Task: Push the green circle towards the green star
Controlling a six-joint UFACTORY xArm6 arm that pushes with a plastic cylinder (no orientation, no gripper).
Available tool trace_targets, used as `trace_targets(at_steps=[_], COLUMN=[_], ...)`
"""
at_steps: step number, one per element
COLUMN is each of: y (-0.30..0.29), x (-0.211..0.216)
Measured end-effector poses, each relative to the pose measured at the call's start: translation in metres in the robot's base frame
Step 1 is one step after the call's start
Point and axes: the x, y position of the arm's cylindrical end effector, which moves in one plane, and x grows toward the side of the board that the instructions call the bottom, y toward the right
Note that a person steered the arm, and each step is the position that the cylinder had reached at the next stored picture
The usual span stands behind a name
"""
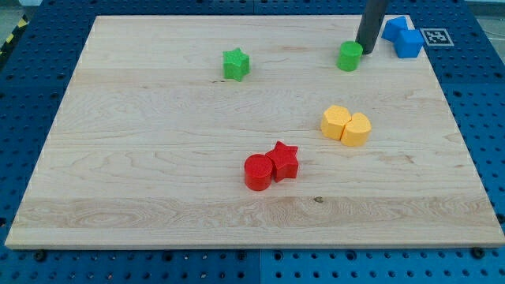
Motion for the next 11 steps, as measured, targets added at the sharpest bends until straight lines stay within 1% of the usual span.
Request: trace_targets(at_steps=[1,2,3,5,6,7,8,9,11], y=[0.000,-0.017,-0.051,-0.101,-0.101,-0.076,-0.071,-0.074,-0.093], x=[0.020,0.019,0.009,0.009,0.009,0.017,0.029,0.049,0.050])
